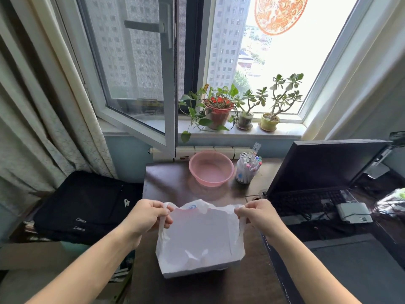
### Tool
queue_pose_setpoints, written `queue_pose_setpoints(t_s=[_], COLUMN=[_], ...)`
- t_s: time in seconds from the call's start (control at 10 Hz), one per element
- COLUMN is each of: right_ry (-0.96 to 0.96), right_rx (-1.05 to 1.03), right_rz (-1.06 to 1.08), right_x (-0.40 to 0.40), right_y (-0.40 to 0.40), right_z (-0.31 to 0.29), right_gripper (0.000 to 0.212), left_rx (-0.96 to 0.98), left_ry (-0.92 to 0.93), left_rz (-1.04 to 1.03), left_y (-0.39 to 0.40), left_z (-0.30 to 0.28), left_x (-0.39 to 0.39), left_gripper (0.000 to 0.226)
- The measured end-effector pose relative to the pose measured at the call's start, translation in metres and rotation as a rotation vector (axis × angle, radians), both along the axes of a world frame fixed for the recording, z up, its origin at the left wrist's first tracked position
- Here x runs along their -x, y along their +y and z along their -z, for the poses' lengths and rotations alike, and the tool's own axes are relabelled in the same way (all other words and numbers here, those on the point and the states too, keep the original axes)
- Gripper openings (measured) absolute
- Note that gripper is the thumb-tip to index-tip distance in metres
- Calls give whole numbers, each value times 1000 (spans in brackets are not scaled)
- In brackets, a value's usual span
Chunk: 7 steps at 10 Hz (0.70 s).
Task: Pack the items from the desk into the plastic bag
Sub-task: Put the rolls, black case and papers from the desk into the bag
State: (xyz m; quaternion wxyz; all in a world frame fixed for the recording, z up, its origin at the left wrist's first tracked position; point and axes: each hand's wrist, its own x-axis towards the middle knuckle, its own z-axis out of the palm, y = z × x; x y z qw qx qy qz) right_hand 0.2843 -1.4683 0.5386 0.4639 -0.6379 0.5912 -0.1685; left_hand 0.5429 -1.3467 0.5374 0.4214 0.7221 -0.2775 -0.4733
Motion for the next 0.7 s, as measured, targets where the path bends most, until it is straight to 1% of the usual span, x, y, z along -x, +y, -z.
queue_pose_setpoints(t_s=[0.1,0.2,0.3,0.4,0.6,0.7], right_ry=[54,125,193,207,194,213], right_rx=[-46,-74,-56,-68,-98,-75], right_rz=[-50,-108,-122,-142,-198,-190], right_x=[1,1,2,4,11,12], right_y=[1,4,9,18,33,31], right_z=[-1,-3,-4,-4,-5,-10], right_gripper=[27,36,38,49,50,52], left_rx=[-37,-85,-109,-127,-189,-241], left_ry=[8,-21,-103,-242,-389,-512], left_rz=[12,46,79,144,250,283], left_y=[2,6,10,14,21,19], left_z=[2,3,1,3,2,-7], left_x=[1,1,1,3,4,0], left_gripper=[13,18,23,27,45,60])
